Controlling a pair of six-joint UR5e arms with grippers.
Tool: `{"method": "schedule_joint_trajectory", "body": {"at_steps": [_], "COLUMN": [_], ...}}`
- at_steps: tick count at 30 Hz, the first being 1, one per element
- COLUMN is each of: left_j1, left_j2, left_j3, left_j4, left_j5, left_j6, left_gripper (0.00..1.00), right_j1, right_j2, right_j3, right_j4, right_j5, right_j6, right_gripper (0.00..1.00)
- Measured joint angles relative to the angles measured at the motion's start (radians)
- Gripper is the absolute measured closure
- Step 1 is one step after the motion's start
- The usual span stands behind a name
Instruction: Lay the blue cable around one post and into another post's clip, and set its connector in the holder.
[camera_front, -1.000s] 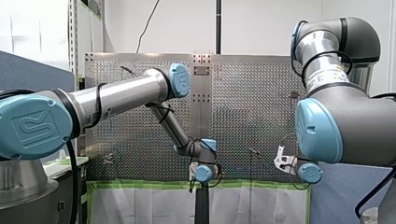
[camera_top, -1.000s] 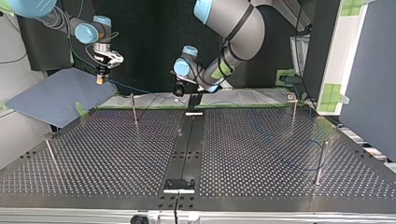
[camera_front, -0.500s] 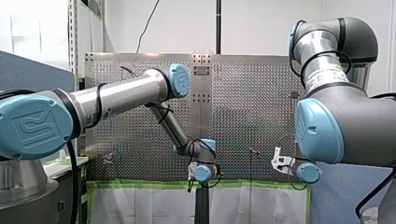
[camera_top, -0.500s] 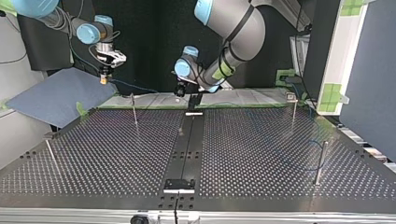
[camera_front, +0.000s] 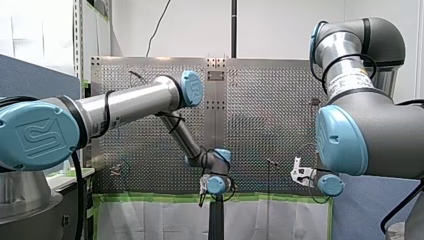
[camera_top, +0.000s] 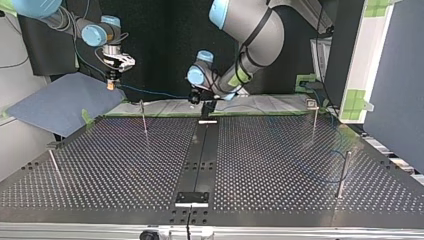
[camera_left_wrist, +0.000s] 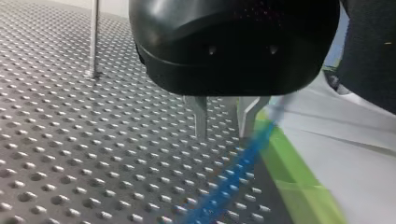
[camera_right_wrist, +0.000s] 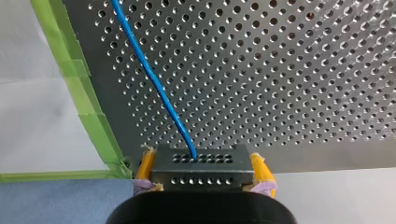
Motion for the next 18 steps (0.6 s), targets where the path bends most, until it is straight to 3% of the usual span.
{"method": "schedule_joint_trajectory", "body": {"at_steps": [6,8,9,11,12,14,18], "left_j1": [-0.009,-0.010,-0.010,-0.010,-0.009,-0.006,-0.001], "left_j2": [0.040,0.051,0.056,0.063,0.067,0.075,0.097], "left_j3": [0.023,0.024,0.022,0.015,0.008,-0.003,-0.039], "left_j4": [-0.011,-0.016,-0.022,-0.035,-0.041,-0.046,-0.040], "left_j5": [0.013,0.015,0.015,0.015,0.015,0.015,0.016], "left_j6": [-0.014,-0.016,-0.016,-0.014,-0.013,-0.011,-0.005], "left_gripper": [0.65,0.55,0.55,0.41,0.41,0.32,0.29], "right_j1": [0.002,0.002,0.002,0.002,0.002,0.002,0.002], "right_j2": [0.000,0.000,0.000,0.000,0.000,0.000,0.000], "right_j3": [0.000,0.000,0.000,0.000,0.000,0.000,0.000], "right_j4": [-0.002,-0.003,-0.003,-0.004,-0.004,-0.004,-0.005], "right_j5": [-0.001,-0.001,-0.001,-0.002,-0.002,-0.002,-0.003], "right_j6": [0.002,0.002,0.002,0.002,0.002,0.003,0.003], "right_gripper": [1.00,1.00,1.00,1.00,1.00,1.00,1.00]}}
